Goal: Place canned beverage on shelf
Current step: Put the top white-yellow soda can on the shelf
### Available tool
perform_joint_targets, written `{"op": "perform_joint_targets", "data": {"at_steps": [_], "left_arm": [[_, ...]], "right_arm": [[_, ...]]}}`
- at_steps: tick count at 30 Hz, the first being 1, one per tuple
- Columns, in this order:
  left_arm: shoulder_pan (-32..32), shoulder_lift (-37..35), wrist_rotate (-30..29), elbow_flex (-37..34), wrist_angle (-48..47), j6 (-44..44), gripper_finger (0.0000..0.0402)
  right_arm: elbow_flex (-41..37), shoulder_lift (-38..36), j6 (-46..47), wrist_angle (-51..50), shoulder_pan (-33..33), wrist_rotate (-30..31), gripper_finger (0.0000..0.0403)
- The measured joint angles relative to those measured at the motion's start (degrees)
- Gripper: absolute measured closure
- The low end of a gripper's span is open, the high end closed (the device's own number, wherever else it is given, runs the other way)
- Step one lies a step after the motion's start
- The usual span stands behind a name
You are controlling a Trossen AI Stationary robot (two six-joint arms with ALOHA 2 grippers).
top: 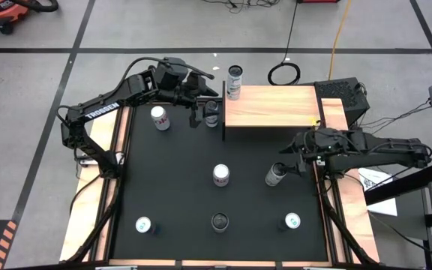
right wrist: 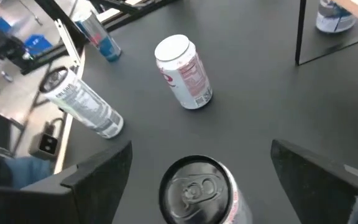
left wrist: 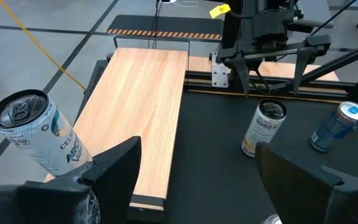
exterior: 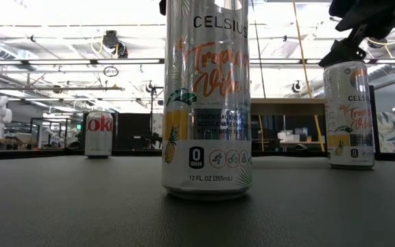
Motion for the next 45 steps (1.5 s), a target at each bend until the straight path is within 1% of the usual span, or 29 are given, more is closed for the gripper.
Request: {"op": "perform_joint_targets", "data": {"at_steps": [5, 10, 17, 24, 36, 45], "left_arm": [[0.0, 0.0, 0.0, 0.0, 0.2, 0.0, 0.0084], [0.0, 0.0, -0.6, 0.0, 0.2, 0.0, 0.0084], [0.0, 0.0, -1.2, 0.0, 0.2, 0.0, 0.0084], [0.0, 0.0, -1.2, 0.0, 0.2, 0.0, 0.0084], [0.0, 0.0, -1.3, 0.0, 0.1, 0.1, 0.0084], [0.0, 0.0, -1.3, 0.0, 0.1, 0.1, 0.0084]], "right_arm": [[0.0, 0.6, -3.7, -0.9, 0.0, 0.0, 0.0035], [0.0, 0.5, -3.5, -5.1, 0.4, -2.9, 0.0035], [0.0, 1.4, -2.0, -5.8, 3.9, -2.6, 0.0035], [0.0, 4.9, -2.2, -6.6, 6.5, 1.8, 0.0035], [0.0, 11.1, -2.1, -6.4, 7.6, 1.8, 0.0035], [0.0, 15.3, 2.1, -4.0, 7.6, 2.0, 0.0035]]}}
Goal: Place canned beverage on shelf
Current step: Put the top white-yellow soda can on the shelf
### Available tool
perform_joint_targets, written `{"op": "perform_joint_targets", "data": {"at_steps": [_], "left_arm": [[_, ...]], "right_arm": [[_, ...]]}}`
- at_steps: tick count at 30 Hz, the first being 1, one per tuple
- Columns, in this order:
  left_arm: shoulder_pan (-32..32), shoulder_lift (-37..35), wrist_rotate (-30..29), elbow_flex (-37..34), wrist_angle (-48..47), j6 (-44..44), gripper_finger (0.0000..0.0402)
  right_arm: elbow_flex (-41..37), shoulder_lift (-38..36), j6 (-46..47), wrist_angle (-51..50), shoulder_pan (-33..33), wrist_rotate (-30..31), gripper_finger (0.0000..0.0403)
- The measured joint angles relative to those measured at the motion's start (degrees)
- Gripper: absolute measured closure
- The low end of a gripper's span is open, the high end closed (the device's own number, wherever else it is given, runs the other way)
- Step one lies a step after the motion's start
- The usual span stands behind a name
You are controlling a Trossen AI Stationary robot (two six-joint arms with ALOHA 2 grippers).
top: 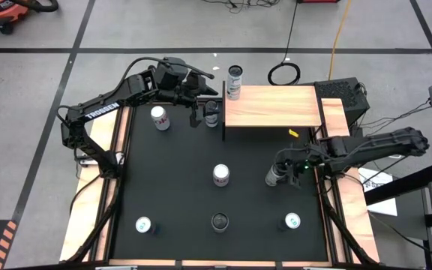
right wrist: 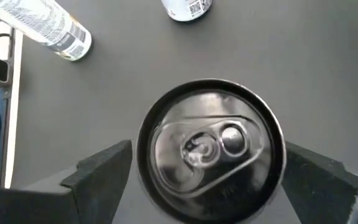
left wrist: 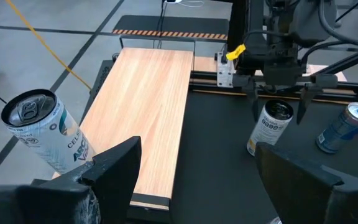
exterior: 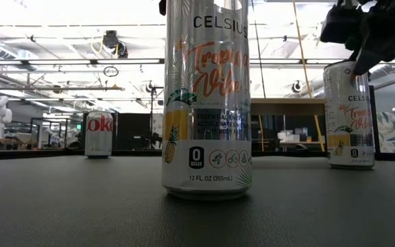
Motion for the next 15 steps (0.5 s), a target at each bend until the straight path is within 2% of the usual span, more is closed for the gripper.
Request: {"op": "perform_joint_targets", "data": {"at_steps": [6, 15], "left_arm": [[0.0, 0.0, 0.0, 0.0, 0.0, 0.0, 0.0084], [0.0, 0.0, 0.0, 0.0, 0.0, 0.0, 0.0084]], "right_arm": [[0.0, 3.3, 0.1, -0.8, 0.0, -0.1, 0.0062], [0.1, 6.1, -0.5, -0.2, 0.0, 0.7, 0.0166]]}}
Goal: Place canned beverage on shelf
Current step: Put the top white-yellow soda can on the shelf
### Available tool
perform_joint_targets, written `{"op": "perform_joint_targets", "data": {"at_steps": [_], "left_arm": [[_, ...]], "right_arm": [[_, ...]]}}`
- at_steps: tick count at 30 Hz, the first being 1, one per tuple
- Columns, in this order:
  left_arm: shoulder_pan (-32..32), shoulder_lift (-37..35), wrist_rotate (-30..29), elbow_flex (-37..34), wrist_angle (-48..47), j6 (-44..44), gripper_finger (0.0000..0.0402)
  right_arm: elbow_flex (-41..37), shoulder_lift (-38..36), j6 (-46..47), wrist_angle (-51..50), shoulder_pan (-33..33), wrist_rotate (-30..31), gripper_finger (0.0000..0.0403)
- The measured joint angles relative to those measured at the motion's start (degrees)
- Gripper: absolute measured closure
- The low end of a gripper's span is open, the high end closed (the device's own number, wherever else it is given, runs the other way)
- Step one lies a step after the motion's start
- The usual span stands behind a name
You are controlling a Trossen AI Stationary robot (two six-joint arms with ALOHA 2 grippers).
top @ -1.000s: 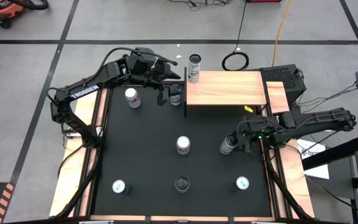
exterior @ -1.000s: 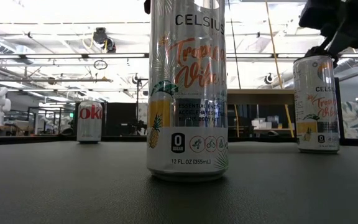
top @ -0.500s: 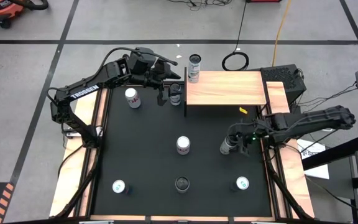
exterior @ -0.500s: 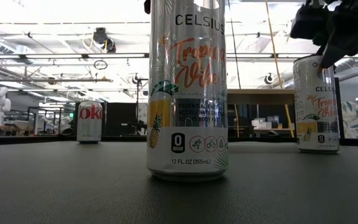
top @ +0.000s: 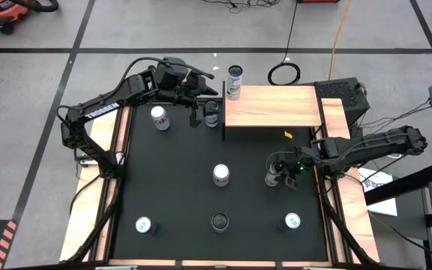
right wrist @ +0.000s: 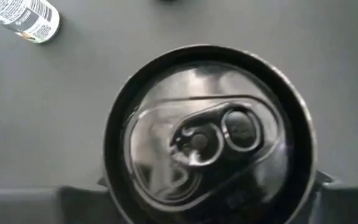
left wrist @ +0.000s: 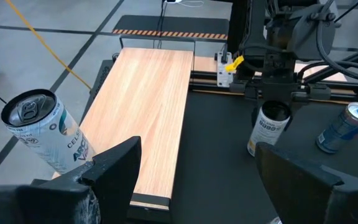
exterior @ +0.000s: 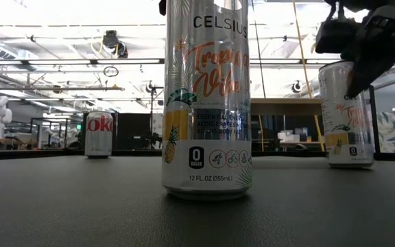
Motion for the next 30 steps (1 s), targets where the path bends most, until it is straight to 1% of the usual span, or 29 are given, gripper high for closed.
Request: {"op": "perform_joint_targets", "data": {"at_steps": [2, 4, 9, 17, 22, 25, 30], "left_arm": [[0.0, 0.0, 0.0, 0.0, 0.0, 0.0, 0.0084], [0.0, 0.0, 0.0, 0.0, 0.0, 0.0, 0.0084], [0.0, 0.0, 0.0, 0.0, 0.0, 0.0, 0.0084], [0.0, 0.0, 0.0, 0.0, 0.0, 0.0, 0.0084], [0.0, 0.0, 0.0, 0.0, 0.0, 0.0, 0.0084], [0.0, 0.0, 0.0, 0.0, 0.0, -0.1, 0.0084], [0.0, 0.0, 0.0, 0.0, 0.0, -0.1, 0.0084]], "right_arm": [[0.0, 0.0, 0.0, 0.5, 0.0, -0.2, 0.0184], [0.0, -0.2, 0.4, 0.9, 0.0, -0.3, 0.0192], [-0.1, -0.3, 2.4, 1.7, 0.0, 0.4, 0.0191], [-0.2, -0.3, 2.3, 3.0, -0.6, 0.5, 0.0191], [-0.2, -0.3, -0.4, 5.1, -2.2, 4.2, 0.0191], [-0.2, -0.3, -2.2, 6.3, -3.5, 5.1, 0.0191], [4.1, -0.1, -3.3, 4.1, -5.7, 5.0, 0.0191]]}}
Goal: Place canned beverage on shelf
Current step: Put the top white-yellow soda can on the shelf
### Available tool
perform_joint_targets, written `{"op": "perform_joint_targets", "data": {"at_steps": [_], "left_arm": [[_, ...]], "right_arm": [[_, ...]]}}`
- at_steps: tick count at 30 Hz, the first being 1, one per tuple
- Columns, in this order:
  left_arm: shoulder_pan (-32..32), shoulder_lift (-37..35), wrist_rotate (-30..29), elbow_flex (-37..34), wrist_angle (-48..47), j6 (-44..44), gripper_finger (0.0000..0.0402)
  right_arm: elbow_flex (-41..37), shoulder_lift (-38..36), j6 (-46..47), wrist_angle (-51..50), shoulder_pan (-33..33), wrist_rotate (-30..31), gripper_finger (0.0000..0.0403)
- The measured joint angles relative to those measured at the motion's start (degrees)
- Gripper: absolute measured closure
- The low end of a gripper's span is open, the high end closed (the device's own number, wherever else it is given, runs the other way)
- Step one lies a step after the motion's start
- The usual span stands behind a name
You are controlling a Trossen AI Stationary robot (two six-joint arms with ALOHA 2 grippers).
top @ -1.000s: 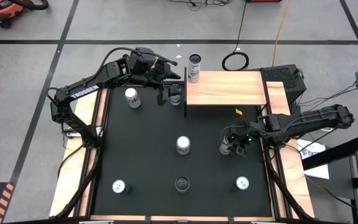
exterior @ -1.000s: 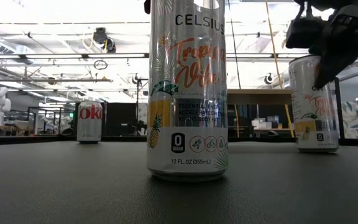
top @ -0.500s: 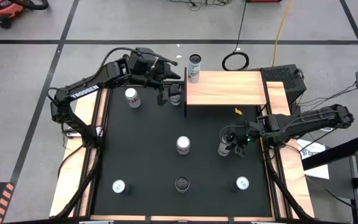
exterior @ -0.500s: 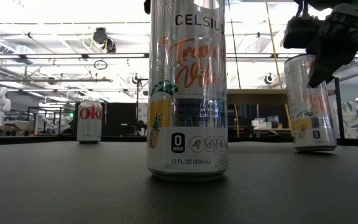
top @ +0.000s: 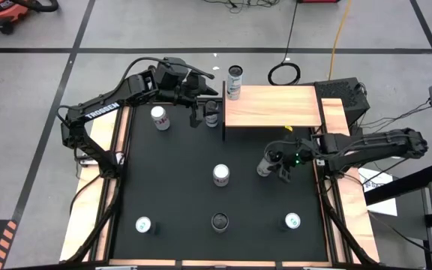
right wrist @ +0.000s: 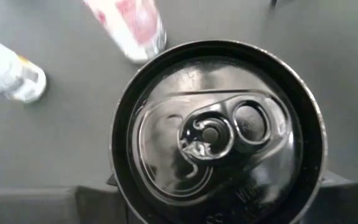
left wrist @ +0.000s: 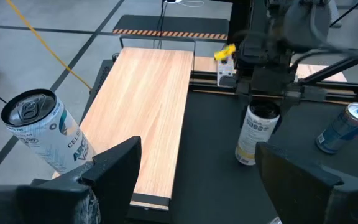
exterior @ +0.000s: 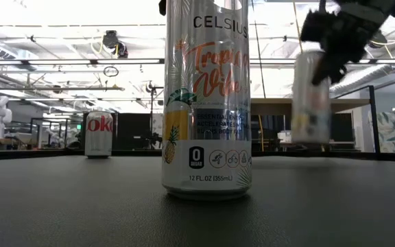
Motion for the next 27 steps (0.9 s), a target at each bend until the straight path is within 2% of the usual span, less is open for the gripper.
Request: {"op": "perform_joint_targets", "data": {"at_steps": [3, 9, 15, 21, 27], "left_arm": [[0.0, 0.0, 0.0, 0.0, 0.0, 0.0, 0.0084], [0.0, 0.0, 0.0, 0.0, 0.0, 0.0, 0.0084], [0.0, 0.0, 0.0, 0.0, 0.0, 0.0, 0.0084], [0.0, 0.0, 0.0, 0.0, 0.0, 0.1, 0.0084], [0.0, 0.0, 0.0, 0.0, 0.0, 0.1, 0.0084]], "right_arm": [[4.7, 0.0, -3.0, -2.6, -0.9, 0.5, 0.0191], [14.3, 0.0, -11.2, -8.5, -2.8, 7.0, 0.0191], [20.6, 0.0, -16.9, -10.7, -6.5, 12.0, 0.0191], [25.3, 2.4, -24.2, -10.2, -12.5, 12.2, 0.0191], [32.3, 8.6, -31.0, -8.6, -19.1, 12.1, 0.0190]]}}
